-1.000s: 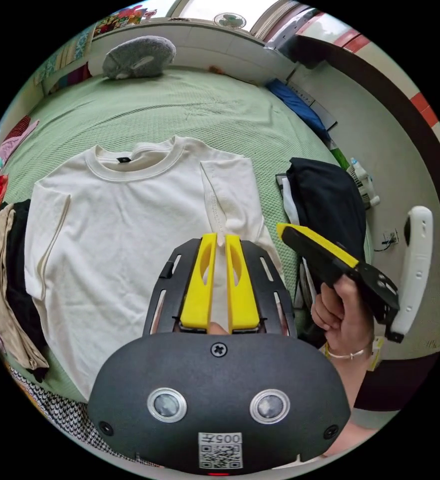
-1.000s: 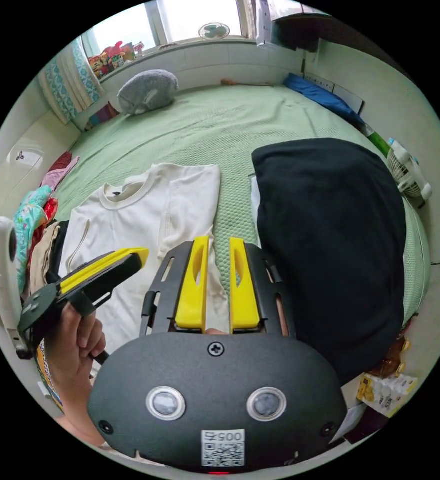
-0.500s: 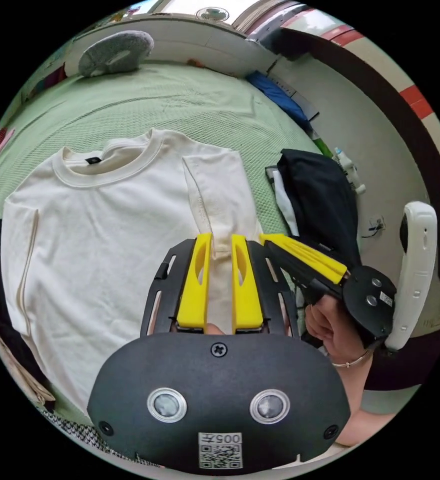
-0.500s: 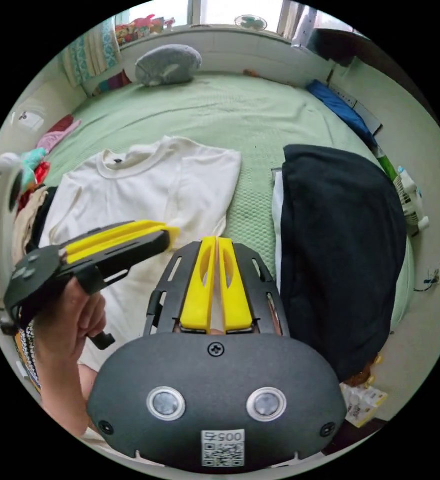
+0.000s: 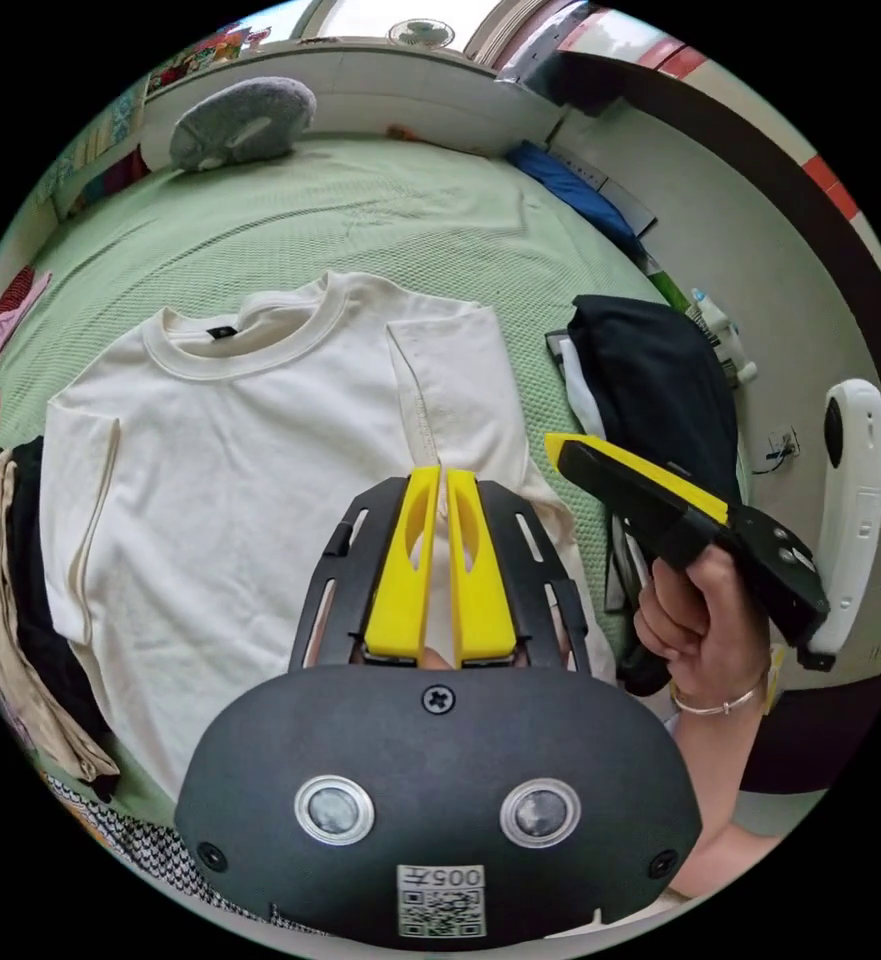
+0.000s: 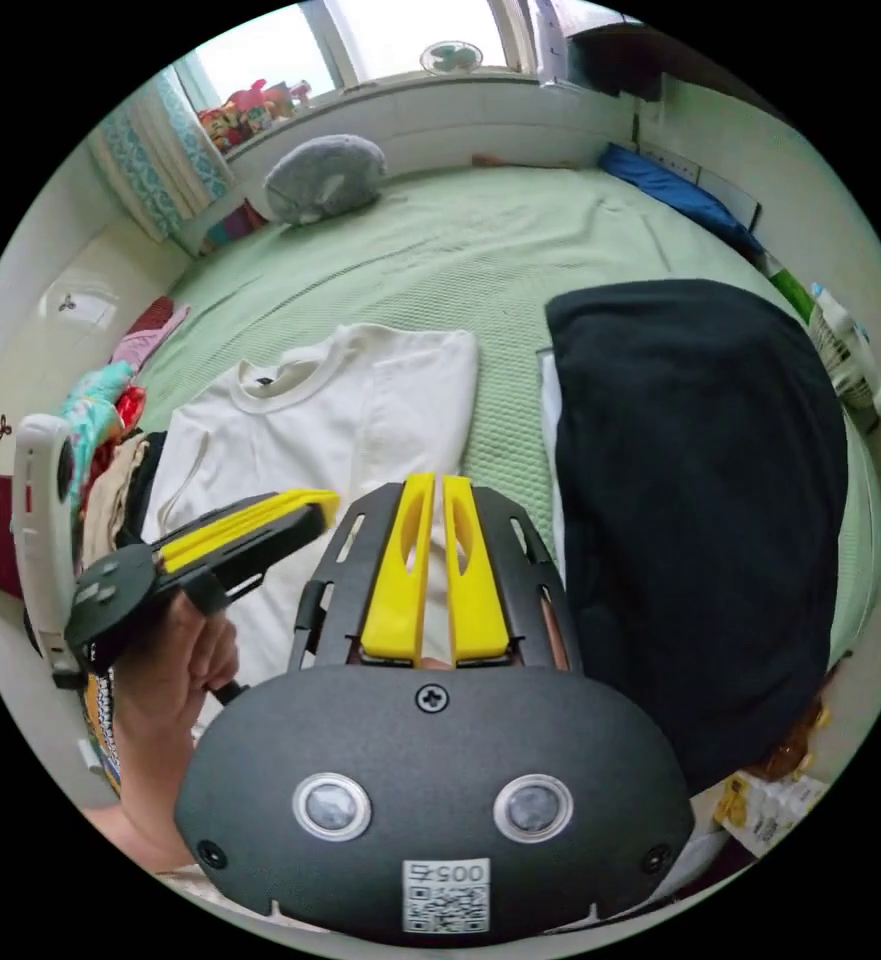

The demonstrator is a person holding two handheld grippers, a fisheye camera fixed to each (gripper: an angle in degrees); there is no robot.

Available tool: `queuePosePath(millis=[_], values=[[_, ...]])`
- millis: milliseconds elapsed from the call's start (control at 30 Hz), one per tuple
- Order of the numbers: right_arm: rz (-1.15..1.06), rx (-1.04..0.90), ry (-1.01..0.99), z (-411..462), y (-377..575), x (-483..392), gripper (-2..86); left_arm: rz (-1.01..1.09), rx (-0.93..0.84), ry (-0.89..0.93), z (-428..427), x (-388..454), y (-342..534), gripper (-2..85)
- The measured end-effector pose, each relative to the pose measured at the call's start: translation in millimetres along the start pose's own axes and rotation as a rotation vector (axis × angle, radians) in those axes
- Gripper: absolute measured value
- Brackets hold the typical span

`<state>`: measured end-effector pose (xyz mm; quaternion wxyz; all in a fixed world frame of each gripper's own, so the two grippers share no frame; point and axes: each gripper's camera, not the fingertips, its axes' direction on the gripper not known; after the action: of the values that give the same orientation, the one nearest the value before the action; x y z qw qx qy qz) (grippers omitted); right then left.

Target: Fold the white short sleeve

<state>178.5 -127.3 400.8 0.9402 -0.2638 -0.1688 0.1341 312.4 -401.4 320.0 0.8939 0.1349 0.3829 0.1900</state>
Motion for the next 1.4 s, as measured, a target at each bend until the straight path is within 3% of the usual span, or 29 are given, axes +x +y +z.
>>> queuePosePath(millis=[167,300,633,867,1000,1200,1400], values=[[-0.101,-0.01,0.114,29.3,-16.0,-30.8,4.0,0.001,-0.068,0.031,18.7,-2.4,-3.3,5.2],[-0.102,-0.088,0.048,56.4,-26.2,-37.2,4.1,0.013,-0.078,-0.022,22.6,-3.3,-5.3,4.2],[-0.132,-0.047,-0.013,60.3,-41.3,-42.9,-1.7,-0.004,-0.079,0.029,15.9,-19.9,-3.8,0.5],[-0.123,-0.091,-0.013,73.8,-45.0,-42.6,-0.9,0.0,-0.098,0.011,12.2,-31.9,-2.4,0.5],[-0.093,-0.023,-0.069,44.5,-49.2,-37.7,3.3,0.005,-0.011,0.009,-3.7,-42.3,-5.2,2.5],[0.076,0.13,0.015,22.6,-51.9,-22.2,4.9,-0.009,-0.056,0.109,0.2,-60.3,-13.9,3.6],[-0.029,0.098,0.138,42.7,-105.3,-28.5,5.1,-0.001,-0.02,0.095,-12.7,-68.1,-16.8,2.4]])
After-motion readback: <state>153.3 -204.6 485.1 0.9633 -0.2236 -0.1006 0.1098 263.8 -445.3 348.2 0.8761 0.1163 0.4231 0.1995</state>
